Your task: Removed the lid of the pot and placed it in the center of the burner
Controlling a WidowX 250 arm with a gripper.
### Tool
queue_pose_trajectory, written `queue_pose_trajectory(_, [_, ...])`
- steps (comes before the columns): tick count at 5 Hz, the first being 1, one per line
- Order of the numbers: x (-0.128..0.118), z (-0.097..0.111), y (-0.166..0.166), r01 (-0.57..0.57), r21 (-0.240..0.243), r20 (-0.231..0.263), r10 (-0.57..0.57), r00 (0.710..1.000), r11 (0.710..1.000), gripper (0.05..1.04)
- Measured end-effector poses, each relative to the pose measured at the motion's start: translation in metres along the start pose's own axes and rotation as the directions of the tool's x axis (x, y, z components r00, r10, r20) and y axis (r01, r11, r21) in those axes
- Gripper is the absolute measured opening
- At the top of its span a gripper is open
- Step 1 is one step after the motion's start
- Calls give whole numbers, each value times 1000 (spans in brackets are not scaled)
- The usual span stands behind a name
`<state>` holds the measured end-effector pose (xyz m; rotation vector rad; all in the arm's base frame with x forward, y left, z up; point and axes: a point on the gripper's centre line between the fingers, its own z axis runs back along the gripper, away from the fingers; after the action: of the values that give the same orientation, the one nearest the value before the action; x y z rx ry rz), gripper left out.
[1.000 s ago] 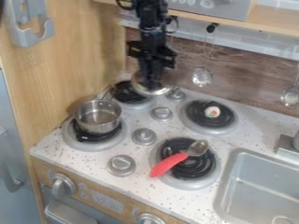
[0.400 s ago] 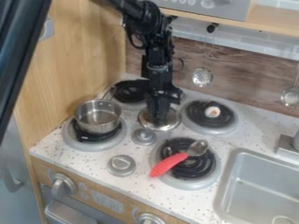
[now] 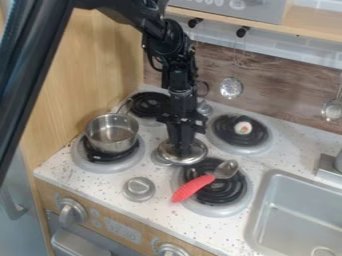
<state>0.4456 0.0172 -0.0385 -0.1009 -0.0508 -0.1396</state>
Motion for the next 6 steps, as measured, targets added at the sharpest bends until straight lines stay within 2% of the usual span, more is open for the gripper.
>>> queue_pose_trajectory(1, [3, -1, 0, 3, -2, 0, -3, 1000, 1000, 306])
queue_pose_trajectory(3, [-3, 2, -15, 47, 30, -7, -47, 999, 998, 906])
queue_pose_trajectory(4, [-9, 31, -22, 54, 57, 29, -56, 998, 997, 1019])
queue_pose_trajectory(5, [-21, 53, -29, 51, 83, 51, -55, 997, 995, 1004])
queue_pose_trajectory(6, [-30, 49, -33, 57, 73, 26, -59, 998, 996, 998])
